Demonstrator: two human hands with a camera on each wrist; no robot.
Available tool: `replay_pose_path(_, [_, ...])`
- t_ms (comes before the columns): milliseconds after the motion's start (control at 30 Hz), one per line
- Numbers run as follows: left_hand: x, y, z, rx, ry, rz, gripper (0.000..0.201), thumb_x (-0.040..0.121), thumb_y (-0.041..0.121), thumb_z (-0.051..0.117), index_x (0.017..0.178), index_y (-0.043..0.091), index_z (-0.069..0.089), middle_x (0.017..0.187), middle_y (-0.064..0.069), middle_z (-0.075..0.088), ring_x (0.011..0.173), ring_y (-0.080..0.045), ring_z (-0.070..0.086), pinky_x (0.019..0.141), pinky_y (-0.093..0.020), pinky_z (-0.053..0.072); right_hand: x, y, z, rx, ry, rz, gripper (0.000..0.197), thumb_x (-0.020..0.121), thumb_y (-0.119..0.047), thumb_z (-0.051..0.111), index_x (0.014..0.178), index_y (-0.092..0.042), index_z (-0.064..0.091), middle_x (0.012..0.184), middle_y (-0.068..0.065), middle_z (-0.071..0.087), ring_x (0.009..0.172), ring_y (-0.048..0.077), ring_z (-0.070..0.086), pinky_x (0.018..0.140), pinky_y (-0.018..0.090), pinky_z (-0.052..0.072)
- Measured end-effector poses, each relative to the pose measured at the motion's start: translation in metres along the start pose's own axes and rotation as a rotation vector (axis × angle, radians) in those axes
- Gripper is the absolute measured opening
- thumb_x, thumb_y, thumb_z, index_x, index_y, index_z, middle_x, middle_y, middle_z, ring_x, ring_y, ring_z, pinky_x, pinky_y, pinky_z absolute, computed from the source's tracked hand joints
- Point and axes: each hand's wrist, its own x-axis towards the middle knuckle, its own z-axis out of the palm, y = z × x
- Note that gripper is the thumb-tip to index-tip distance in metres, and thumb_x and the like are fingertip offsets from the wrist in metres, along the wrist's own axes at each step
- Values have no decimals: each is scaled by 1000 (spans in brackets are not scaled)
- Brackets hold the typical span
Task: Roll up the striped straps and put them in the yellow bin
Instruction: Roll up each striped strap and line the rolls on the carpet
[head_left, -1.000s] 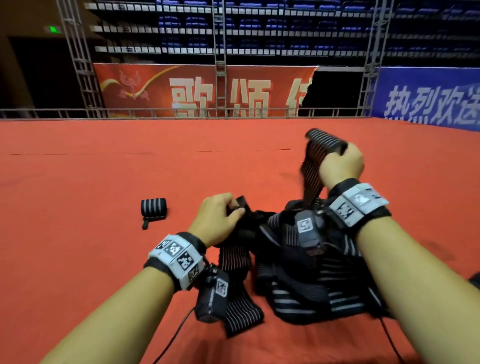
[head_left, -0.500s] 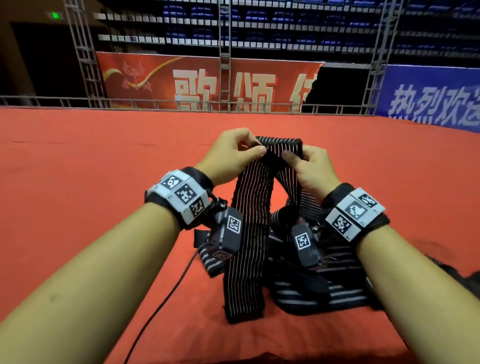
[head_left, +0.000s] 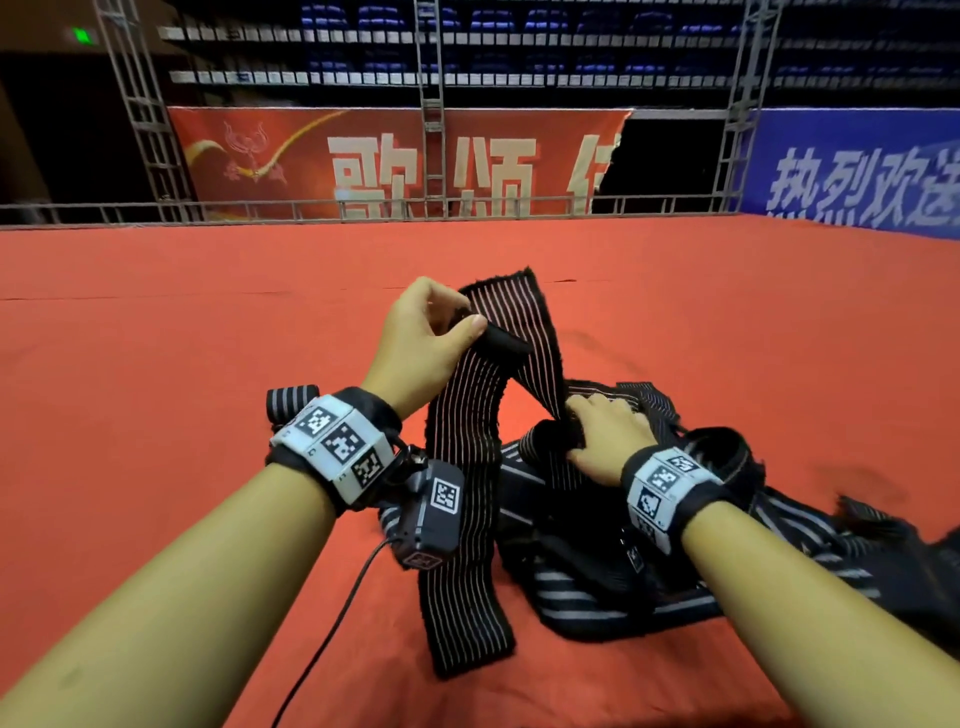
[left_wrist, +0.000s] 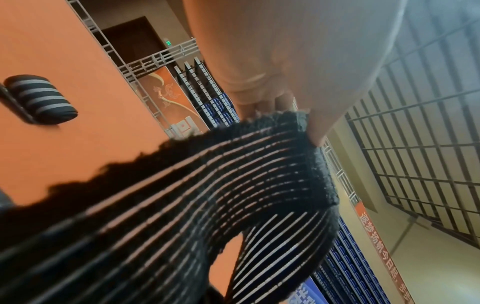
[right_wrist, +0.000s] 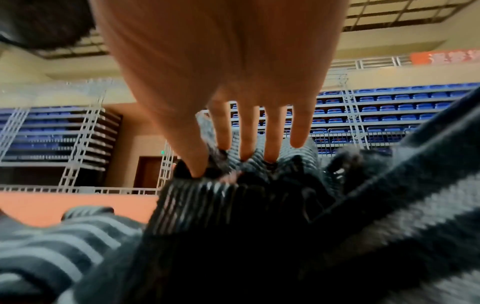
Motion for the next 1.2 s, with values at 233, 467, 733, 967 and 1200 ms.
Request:
replay_pose_path(233, [-7,-22,-18,-160,-22,-271,40,90,7,67,128,10,55,94,-1,67,89,-9,64,88,-26,47,23,14,17,31,122,131,83,80,-46,68,144,-21,20,116,9,65,113,32,57,94,43,38])
replay_pose_path(467, [-7,-32,-46,-110,68,-120,11,93,-3,59,93,7,64,78,3,63,57,10,58,59,-7,43,35,21,15,143,70,225,43,82,-47,63,115,-22,52,108,7,67,105,30,62,91,40,45])
replay_pose_path(733, [-11,-57,-54,102,89,-88,26,91,3,62,83,27,61,81,5,66,74,-5,61,71,-20,49,34,14,-63,440,564,180,16,82,-8,52,92,-10,64,96,21,68,91,40,61,75,36,44])
replay_pose_path(967, [-17,-43,-57,204,28,-135,14,94,16,62,103,26,59,79,1,64,71,-16,59,64,-31,47,27,-38,-125,494,591,-33,16,83,-10,54,91,-15,67,97,10,70,94,29,61,83,31,47])
replay_pose_path(1200, [-6,-24,-84,661,48,-123,20,88,19,64,109,18,65,102,-12,68,100,-34,61,85,-37,48,17,-45,-75,305,384,-47,14,82,-18,54,92,-19,63,95,16,68,97,37,58,83,39,47])
